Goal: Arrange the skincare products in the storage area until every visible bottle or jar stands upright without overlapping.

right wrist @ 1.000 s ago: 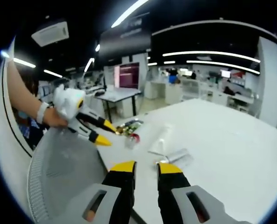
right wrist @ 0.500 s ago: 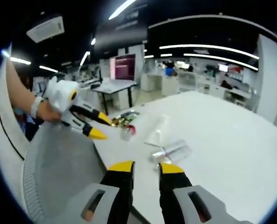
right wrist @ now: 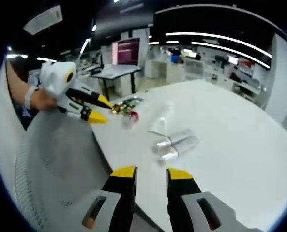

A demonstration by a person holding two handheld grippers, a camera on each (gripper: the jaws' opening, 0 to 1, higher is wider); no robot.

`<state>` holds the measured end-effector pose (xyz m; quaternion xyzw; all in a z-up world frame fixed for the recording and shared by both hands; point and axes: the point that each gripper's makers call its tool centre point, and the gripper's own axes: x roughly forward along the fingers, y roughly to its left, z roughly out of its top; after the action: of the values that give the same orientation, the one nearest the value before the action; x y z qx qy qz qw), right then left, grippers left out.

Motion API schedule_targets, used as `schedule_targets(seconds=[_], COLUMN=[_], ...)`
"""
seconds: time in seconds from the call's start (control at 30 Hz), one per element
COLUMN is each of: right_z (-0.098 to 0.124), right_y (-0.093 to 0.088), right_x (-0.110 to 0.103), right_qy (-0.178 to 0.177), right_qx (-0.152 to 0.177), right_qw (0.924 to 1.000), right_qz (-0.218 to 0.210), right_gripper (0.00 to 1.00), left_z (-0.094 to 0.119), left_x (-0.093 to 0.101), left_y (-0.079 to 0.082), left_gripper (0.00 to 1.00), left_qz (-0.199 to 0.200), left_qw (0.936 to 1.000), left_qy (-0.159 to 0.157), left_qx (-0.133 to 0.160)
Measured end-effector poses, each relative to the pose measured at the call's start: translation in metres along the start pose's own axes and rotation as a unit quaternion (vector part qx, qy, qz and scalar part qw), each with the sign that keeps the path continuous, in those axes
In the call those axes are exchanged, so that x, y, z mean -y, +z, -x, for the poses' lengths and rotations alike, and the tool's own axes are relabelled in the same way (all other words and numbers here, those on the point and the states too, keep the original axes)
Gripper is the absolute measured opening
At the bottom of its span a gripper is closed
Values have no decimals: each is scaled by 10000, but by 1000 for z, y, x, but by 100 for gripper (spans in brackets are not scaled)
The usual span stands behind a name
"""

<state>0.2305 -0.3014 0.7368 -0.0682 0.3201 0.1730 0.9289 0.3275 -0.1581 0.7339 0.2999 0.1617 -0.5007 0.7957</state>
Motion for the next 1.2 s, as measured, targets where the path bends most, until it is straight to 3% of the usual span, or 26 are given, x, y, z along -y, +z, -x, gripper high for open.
schedule_targets(seconds=[0.17, 0.23, 0.27, 0.3, 0.4, 0.47, 0.67, 0.77, 0.83, 0.97, 1.07, 1.13, 1.2], right_z=[-2, -2, -2, -3, -12, -19, -49, -68, -78, -88, -99, -106, -115], right_y=[0, -5, -6, -2, 33, 57, 130, 150, 176, 225, 258, 284, 289], right_x=[6, 11, 19, 22, 30, 36, 47, 48, 51, 40, 35, 25, 17], right_qy=[-86, -122, -218, -239, -148, -65, 292, 604, 611, 858, 1014, 1206, 1471], right_qx=[-208, -505, -766, -760, -273, -104, 395, 120, 252, 517, 276, 551, 457], right_qw=[9997, 9985, 9968, 9968, 9994, 9989, 9904, 9888, 9866, 9732, 9545, 9454, 9423], right_qz=[-38, -147, 55, 75, 154, 442, 1289, 1357, 1492, 2071, 2790, 2978, 2974], right_gripper=[28, 30, 28, 27, 30, 33, 36, 34, 33, 33, 32, 32, 31], left_z=[0, 0, 0, 1, 2, 3, 2, 2, 1, 1, 1, 1, 1], left_x=[-2, -2, -2, -4, -6, -7, -6, -6, -5, -8, -10, -11, -11], left_y=[0, 3, 5, 7, 11, 13, 12, 14, 13, 13, 13, 13, 12], left_gripper=[21, 21, 21, 20, 20, 19, 20, 24, 25, 25, 25, 25, 25], left_qz=[-7, -20, -19, 10, 93, 143, 90, 38, -35, 8, 0, 15, -5], left_qw=[10000, 10000, 9999, 9998, 9994, 9992, 9992, 9992, 9992, 9991, 9990, 9990, 9991], left_qy=[32, 35, 54, 87, 138, 153, 151, 143, 157, 212, 260, 282, 288], left_qx=[0, 81, 122, 177, 303, 340, 345, 373, 368, 357, 357, 341, 302])
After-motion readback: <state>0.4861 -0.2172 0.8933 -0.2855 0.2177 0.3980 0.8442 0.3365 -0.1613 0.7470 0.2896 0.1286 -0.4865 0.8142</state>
